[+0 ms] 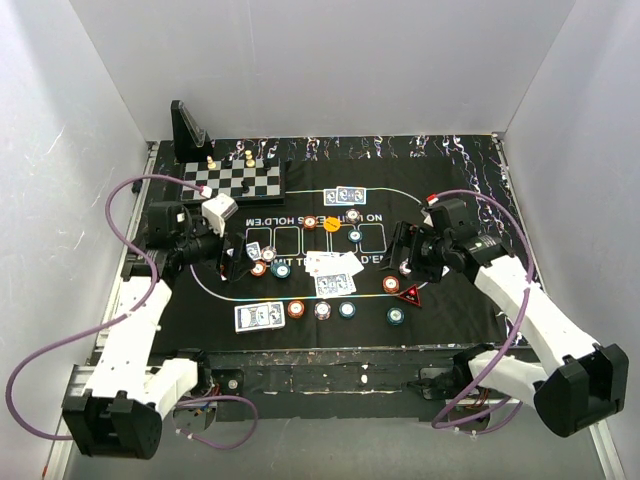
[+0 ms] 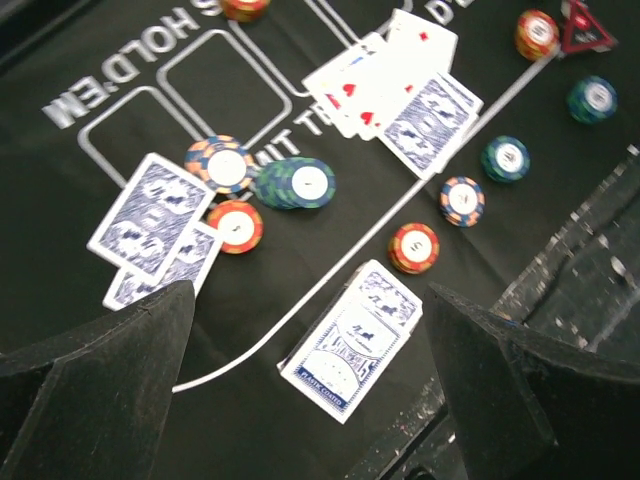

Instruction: Distribute texas hold em gaming equipment

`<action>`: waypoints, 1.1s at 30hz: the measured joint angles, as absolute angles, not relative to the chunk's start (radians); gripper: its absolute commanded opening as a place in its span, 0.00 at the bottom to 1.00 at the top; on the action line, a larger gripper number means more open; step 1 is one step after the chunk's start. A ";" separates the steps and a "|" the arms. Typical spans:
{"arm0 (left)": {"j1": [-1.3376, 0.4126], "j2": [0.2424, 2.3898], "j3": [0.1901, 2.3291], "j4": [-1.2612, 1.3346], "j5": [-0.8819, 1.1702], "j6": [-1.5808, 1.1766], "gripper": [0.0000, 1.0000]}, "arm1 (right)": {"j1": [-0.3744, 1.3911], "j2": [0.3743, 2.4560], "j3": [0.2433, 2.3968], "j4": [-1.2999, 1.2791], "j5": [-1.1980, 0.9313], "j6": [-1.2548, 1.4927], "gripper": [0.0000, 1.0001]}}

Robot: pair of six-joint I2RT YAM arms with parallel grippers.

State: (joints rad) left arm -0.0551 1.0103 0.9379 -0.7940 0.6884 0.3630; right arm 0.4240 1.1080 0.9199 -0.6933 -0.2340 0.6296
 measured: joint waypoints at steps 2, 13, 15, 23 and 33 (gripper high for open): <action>-0.055 0.961 0.920 -0.769 0.618 0.309 0.98 | 0.416 1.079 0.918 -0.714 -0.210 0.618 0.94; -0.047 1.002 0.850 -0.649 0.326 0.223 0.98 | 0.331 1.013 0.922 -0.766 -0.152 0.535 0.94; -0.042 1.043 0.846 -0.629 0.308 0.220 0.98 | 0.302 1.066 0.933 -0.767 -0.157 0.517 0.95; -0.014 1.121 0.846 -0.537 0.299 0.198 0.98 | 0.184 1.168 0.962 -0.740 -0.186 0.482 0.95; 0.128 1.263 0.800 -0.387 0.334 0.173 0.98 | -0.018 1.208 0.957 -0.641 -0.207 0.490 0.96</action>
